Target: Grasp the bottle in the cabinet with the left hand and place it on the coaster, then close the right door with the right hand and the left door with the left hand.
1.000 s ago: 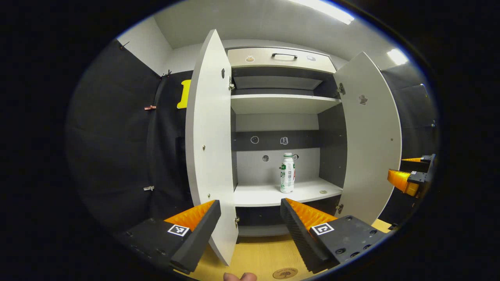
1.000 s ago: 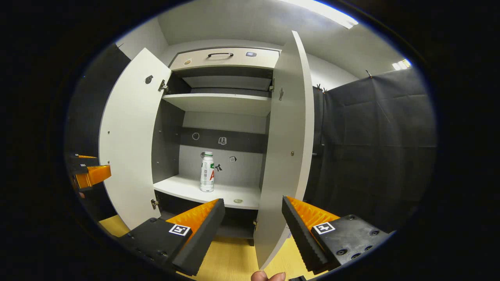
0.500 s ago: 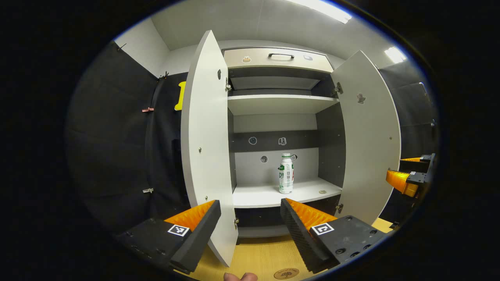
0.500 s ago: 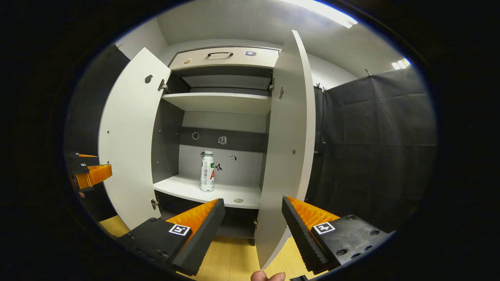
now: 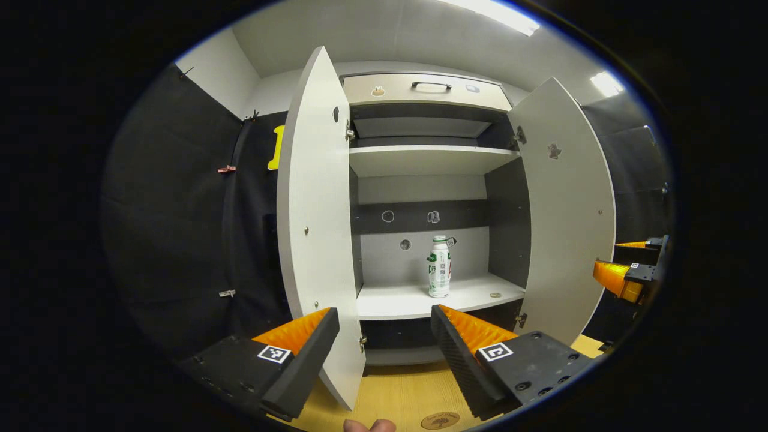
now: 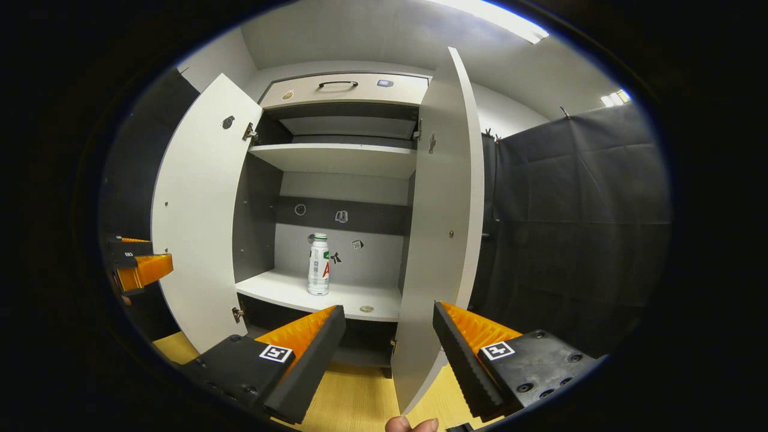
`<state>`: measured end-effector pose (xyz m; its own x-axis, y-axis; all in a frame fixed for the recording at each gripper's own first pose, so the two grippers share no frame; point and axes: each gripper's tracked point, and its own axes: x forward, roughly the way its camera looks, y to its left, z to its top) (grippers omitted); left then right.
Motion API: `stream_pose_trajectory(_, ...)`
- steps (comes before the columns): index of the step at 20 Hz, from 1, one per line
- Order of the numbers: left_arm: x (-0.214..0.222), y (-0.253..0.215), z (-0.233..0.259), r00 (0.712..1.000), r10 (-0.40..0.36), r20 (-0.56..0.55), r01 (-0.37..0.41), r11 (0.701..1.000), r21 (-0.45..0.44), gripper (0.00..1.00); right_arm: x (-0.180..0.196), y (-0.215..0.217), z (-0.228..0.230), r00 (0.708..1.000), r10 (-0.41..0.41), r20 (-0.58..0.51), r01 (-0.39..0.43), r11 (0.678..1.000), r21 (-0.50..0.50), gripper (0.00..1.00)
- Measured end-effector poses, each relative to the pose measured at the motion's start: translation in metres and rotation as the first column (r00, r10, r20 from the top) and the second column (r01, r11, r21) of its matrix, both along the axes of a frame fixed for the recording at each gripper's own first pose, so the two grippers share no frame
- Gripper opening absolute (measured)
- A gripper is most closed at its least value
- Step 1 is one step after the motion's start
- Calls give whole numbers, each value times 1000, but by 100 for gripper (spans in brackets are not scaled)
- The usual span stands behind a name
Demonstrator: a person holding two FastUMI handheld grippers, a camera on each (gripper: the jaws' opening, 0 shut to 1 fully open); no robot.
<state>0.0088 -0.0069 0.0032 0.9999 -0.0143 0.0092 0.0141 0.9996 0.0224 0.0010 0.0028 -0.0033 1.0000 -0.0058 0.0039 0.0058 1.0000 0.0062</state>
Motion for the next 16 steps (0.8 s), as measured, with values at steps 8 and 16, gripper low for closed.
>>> stream_pose_trajectory(8,9,-22,2,999,-40,5,40,999,3,97,-6,-7,6,1000,-9,13,9,1000,7,98)
stream_pose_trajectory(16,73,-92,10,992,-123,19,124,992,-5,98,-19,-23,13,1000,18,20,-20,998,63,97)
